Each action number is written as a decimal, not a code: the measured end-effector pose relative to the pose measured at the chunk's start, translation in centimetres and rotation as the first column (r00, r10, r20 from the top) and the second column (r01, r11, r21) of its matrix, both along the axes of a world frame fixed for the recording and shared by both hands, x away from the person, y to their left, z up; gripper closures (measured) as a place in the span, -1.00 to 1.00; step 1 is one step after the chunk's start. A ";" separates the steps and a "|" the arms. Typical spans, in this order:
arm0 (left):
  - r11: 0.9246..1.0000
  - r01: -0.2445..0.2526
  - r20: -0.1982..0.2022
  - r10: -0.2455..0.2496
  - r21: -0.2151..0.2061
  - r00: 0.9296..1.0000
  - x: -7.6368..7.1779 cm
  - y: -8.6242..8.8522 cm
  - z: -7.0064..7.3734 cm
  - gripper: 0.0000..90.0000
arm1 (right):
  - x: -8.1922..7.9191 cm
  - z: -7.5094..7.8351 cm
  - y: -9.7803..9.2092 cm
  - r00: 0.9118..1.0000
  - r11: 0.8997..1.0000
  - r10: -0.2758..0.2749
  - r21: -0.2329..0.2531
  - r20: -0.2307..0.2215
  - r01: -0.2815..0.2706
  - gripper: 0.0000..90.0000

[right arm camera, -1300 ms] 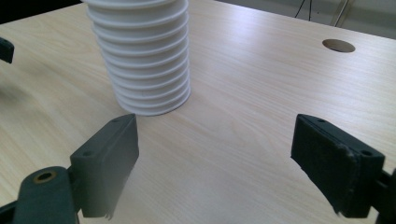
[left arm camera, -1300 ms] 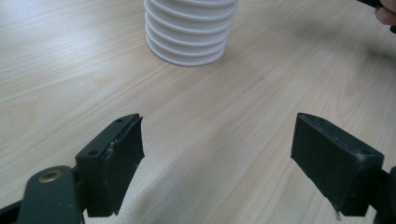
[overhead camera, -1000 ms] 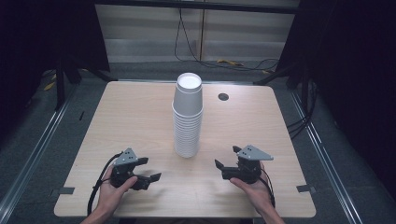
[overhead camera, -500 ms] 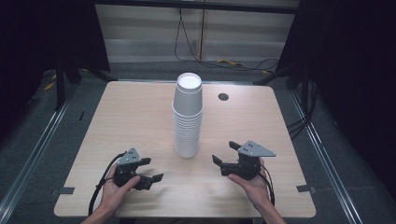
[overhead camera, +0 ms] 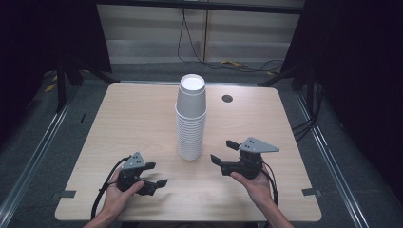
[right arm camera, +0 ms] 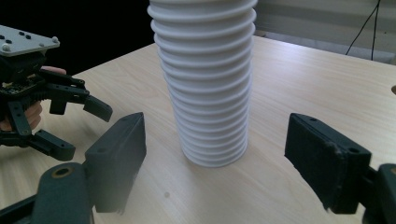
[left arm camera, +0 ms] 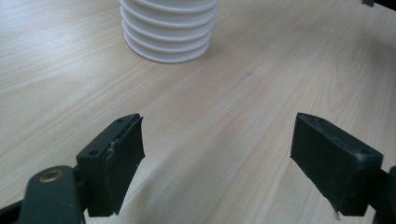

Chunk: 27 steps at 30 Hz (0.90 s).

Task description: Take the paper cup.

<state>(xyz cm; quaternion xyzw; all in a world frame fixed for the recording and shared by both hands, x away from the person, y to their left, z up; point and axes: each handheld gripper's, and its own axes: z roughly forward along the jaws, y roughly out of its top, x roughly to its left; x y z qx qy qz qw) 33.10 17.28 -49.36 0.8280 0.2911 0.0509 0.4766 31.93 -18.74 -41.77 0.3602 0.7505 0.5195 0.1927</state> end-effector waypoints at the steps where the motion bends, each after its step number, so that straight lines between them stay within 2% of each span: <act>1: 1.000 0.002 0.002 -0.002 -0.002 1.000 0.0 0.0 0.1 -0.62 | 0.0 0.3 0.2 1.000 1.000 0.004 0.002 0.001 -0.004 -0.54; 5: 1.000 -0.003 0.007 0.003 -0.009 1.000 -0.1 0.2 0.2 -0.62 | 0.4 1.3 0.6 1.000 1.000 0.025 0.014 0.012 -0.025 -0.48; 6: 1.000 -0.004 0.007 0.005 -0.008 1.000 -0.1 0.2 0.2 -0.62 | 0.7 1.7 0.8 0.999 0.999 0.035 0.003 -0.004 -0.035 -0.47; 9: 1.000 -0.010 0.001 0.010 -0.008 1.000 0.1 0.2 0.1 -0.62 | 1.1 2.5 1.2 0.999 0.999 0.050 -0.010 0.001 -0.050 -0.52; 15: 1.000 -0.010 0.002 0.010 -0.009 1.000 0.0 0.2 0.1 -0.62 | 1.9 3.7 1.6 0.999 0.998 0.053 0.014 0.001 -0.053 -0.61; 21: 1.000 -0.007 0.008 0.007 -0.007 1.000 0.0 0.3 0.1 -0.62 | 2.2 4.7 1.5 0.998 0.998 0.062 0.008 -0.009 -0.062 -0.61; 27: 1.000 -0.011 0.003 0.011 -0.002 1.000 0.1 0.3 0.1 -0.62 | 2.6 5.7 1.7 0.998 0.998 0.054 0.025 0.024 -0.055 -0.61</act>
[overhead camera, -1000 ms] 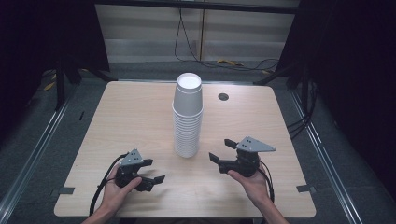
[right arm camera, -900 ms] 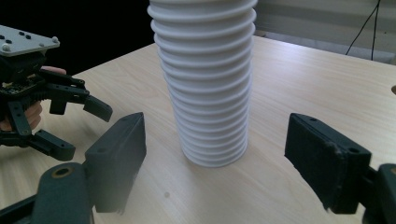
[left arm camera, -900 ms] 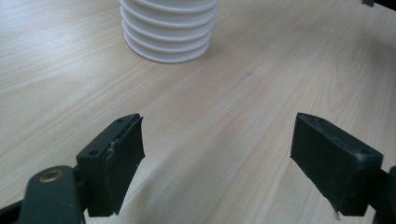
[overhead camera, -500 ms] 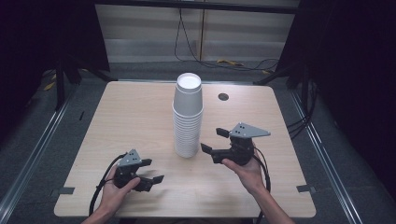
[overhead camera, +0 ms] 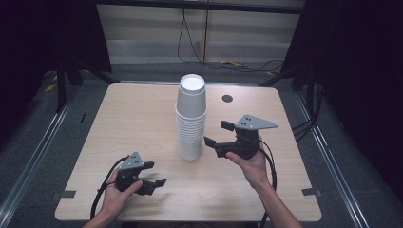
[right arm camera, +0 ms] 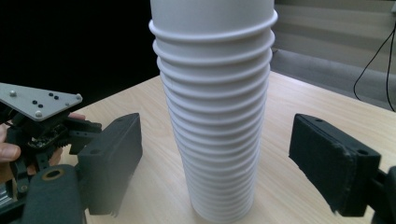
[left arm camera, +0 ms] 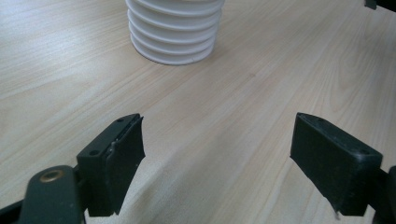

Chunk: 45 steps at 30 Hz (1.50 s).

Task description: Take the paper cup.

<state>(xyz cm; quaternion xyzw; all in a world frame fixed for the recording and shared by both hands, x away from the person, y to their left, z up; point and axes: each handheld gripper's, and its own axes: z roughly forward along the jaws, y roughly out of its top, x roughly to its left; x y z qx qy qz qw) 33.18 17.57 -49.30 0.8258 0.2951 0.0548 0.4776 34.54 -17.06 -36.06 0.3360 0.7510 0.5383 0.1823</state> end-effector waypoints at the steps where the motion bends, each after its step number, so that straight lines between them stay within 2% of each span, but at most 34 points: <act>1: 1.000 -0.001 -0.001 0.001 -0.002 1.000 0.0 0.0 0.0 -0.62 | 0.1 0.1 0.1 1.000 1.000 0.002 0.001 0.003 -0.002 -0.61; 7: 1.000 -0.003 -0.003 0.003 -0.003 1.000 0.0 0.0 0.0 -0.62 | 0.5 1.1 0.7 0.998 1.000 -0.008 -0.004 0.055 0.009 -0.61; 10: 1.000 -0.002 -0.001 0.002 0.001 1.000 0.0 0.1 0.0 -0.62 | 0.8 1.9 0.7 0.999 1.000 0.017 0.005 0.045 -0.017 -0.58; 17: 1.000 -0.005 -0.002 0.005 -0.002 1.000 0.0 0.1 0.0 -0.62 | 1.4 3.3 0.9 0.998 1.000 0.015 -0.007 0.057 -0.014 -0.58; 19: 1.000 -0.005 -0.002 0.005 -0.002 1.000 0.0 0.1 0.0 -0.62 | 1.5 3.7 1.0 0.998 1.000 0.013 -0.002 0.067 -0.013 -0.63; 22: 1.000 -0.007 -0.005 0.007 -0.002 1.000 0.0 0.1 0.0 -0.62 | 1.7 4.2 1.3 0.998 0.999 0.035 -0.008 0.058 -0.034 -0.69; 28: 1.000 -0.004 -0.004 0.004 -0.001 1.000 0.0 0.1 0.0 -0.62 | 2.2 4.9 2.0 0.996 0.996 0.084 -0.018 0.035 -0.083 -0.69; 34: 1.000 -0.006 -0.005 0.006 -0.004 1.000 0.0 0.2 0.0 -0.62 | 2.9 5.9 2.5 0.996 0.996 0.081 -0.025 0.048 -0.080 -0.68; 38: 1.000 -0.007 -0.007 0.007 0.000 1.000 0.0 0.1 0.0 -0.62 | 3.6 6.7 2.5 0.994 0.994 0.108 -0.005 0.023 -0.108 -0.68; 45: 1.000 -0.007 -0.009 0.007 -0.003 1.000 0.0 0.2 0.0 -0.62 | 4.8 7.6 3.0 0.994 0.994 0.108 -0.035 0.023 -0.108 -0.68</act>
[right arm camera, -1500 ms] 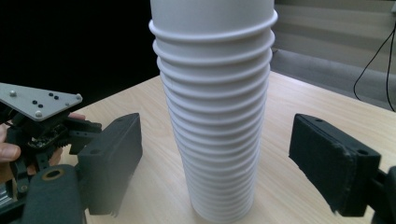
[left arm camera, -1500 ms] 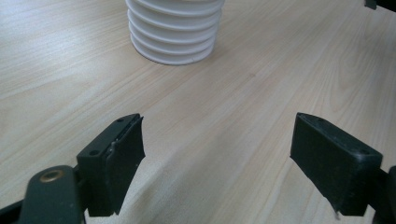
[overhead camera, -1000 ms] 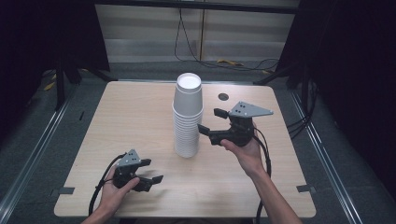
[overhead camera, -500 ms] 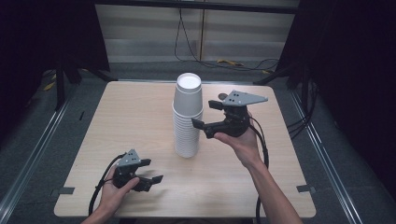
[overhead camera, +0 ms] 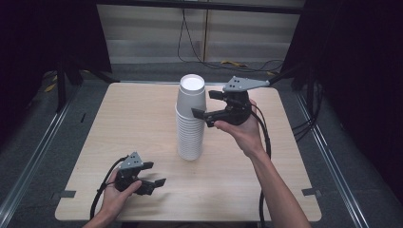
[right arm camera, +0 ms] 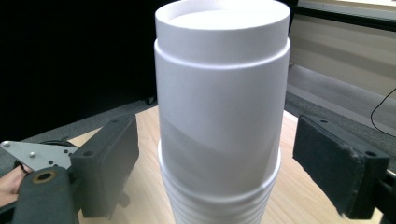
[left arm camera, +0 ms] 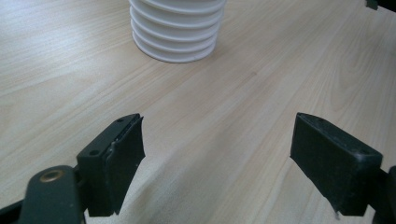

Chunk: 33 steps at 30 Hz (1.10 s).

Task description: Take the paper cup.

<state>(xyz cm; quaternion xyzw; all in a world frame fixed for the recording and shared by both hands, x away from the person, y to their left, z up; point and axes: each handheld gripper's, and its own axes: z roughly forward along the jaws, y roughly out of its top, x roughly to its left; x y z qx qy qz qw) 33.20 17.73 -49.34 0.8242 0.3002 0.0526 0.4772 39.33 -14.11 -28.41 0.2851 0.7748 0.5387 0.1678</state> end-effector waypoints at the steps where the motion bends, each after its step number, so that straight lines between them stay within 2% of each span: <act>1: 1.000 0.000 0.000 0.000 0.000 1.000 0.0 0.0 0.0 -0.62 | 0.0 0.0 0.0 1.000 1.000 0.000 0.000 0.000 0.000 -0.68; 12: 1.000 0.000 0.001 0.000 -0.001 1.000 0.0 0.0 0.0 -0.62 | 1.8 0.9 0.9 0.998 0.999 0.049 -0.006 -0.043 -0.050 -0.68; 17: 1.000 -0.001 0.002 0.001 -0.001 1.000 0.0 0.1 0.0 -0.62 | 2.4 0.9 1.4 0.998 0.999 0.050 -0.016 -0.047 -0.050 -0.68; 27: 1.000 0.002 0.002 -0.002 -0.002 1.000 0.0 0.1 0.0 -0.62 | 3.5 1.2 2.4 0.997 0.999 0.054 -0.005 -0.057 -0.054 -0.67; 33: 1.000 0.000 0.002 0.000 -0.002 1.000 0.0 0.1 0.0 -0.62 | 3.8 1.2 2.9 0.997 0.998 0.057 -0.016 -0.055 -0.058 -0.60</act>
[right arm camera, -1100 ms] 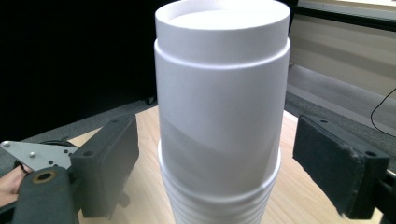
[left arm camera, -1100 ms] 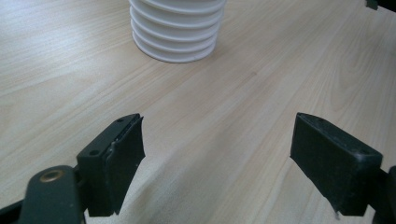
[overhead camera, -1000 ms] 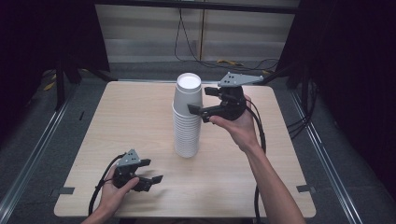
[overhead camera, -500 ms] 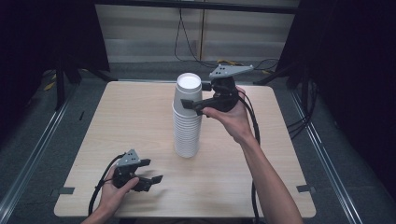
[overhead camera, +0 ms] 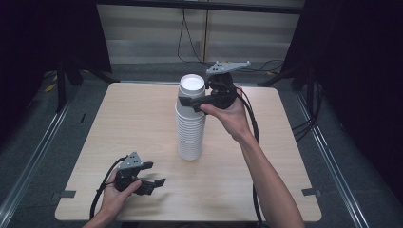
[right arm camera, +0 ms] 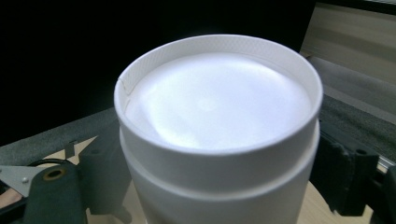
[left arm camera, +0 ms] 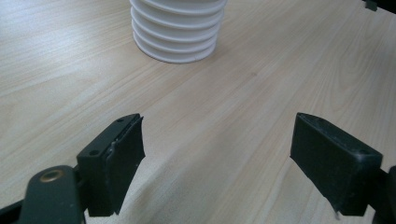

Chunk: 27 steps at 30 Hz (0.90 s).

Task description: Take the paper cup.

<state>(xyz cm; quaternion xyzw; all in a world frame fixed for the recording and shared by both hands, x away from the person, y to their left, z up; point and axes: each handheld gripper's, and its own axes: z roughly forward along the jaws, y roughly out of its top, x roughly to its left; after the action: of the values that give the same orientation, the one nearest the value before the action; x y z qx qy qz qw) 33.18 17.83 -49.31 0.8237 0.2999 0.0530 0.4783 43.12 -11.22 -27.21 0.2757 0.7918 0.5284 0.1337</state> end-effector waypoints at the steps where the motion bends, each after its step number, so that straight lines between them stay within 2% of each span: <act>1: 1.000 0.001 0.000 -0.001 0.000 1.000 0.0 0.0 0.0 -0.62 | 0.0 0.0 0.1 1.000 1.000 0.001 -0.003 -0.001 -0.001 -0.59; 19: 1.000 0.011 -0.014 -0.011 -0.001 1.000 0.0 0.0 0.0 -0.61 | 0.0 0.2 0.1 1.000 1.000 0.003 -0.015 0.004 -0.003 -0.57; 27: 1.000 0.014 -0.017 -0.014 -0.003 1.000 0.0 0.0 0.0 -0.61 | -0.1 0.9 -0.1 1.000 0.999 0.000 0.033 0.028 -0.001 -0.56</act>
<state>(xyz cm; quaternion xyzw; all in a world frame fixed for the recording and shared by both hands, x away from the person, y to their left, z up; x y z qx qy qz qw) 33.16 17.87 -49.27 0.8254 0.2982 0.0422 0.4775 42.99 -11.36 -26.31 0.2704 0.7809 0.5454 0.1401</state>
